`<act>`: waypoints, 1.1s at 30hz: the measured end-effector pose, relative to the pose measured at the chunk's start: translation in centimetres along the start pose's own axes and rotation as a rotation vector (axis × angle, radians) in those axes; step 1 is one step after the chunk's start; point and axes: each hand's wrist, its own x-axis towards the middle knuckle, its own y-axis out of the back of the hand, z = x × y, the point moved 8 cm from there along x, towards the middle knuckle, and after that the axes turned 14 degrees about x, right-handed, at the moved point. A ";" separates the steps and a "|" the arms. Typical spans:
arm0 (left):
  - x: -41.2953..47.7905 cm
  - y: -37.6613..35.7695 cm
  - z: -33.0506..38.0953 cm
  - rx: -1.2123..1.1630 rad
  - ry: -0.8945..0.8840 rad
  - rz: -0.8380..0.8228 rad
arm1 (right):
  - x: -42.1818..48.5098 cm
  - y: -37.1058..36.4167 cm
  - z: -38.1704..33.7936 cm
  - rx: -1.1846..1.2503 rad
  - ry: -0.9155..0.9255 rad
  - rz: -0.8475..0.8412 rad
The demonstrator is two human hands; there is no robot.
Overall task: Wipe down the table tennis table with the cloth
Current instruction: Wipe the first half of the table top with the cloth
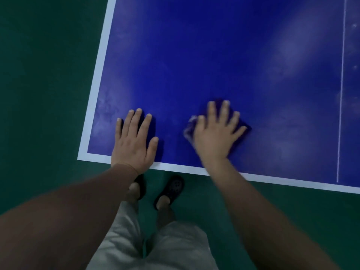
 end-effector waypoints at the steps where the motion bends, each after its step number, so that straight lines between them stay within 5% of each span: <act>1: 0.1 0.1 -0.1 -0.017 0.005 0.006 | -1.6 -1.4 -3.2 0.000 0.112 -0.018; 4: 0.1 0.0 -0.2 -0.040 0.010 -0.010 | -8.1 -4.0 -7.7 0.008 0.454 -0.149; 7: 0.2 -0.1 0.0 -0.010 -0.004 -0.045 | -9.7 -2.1 -2.9 -0.017 0.546 -0.195; 11: 0.1 -0.3 0.0 0.037 -0.022 -0.068 | -2.9 1.9 5.6 -0.083 0.260 -0.159; 14: 0.1 -0.3 0.5 0.033 -0.074 -0.072 | 1.4 1.7 4.0 0.017 -0.043 -0.017; 18: -0.1 -0.2 1.0 0.031 -0.146 -0.029 | -4.5 -2.0 -2.6 -0.034 0.231 -0.044; 21: -0.1 -0.5 1.3 0.059 -0.188 -0.033 | -9.8 -1.7 0.0 -0.060 0.413 -0.134; 24: -0.1 -0.7 1.4 0.094 -0.223 -0.035 | -7.8 1.2 5.2 -0.105 0.326 -0.154; 29: -0.1 -0.8 1.6 0.105 -0.239 -0.039 | 0.5 2.1 5.9 0.049 -0.156 -0.020; 33: 0.1 -0.5 1.6 0.090 -0.197 -0.048 | -3.9 -0.5 0.2 0.010 0.103 -0.041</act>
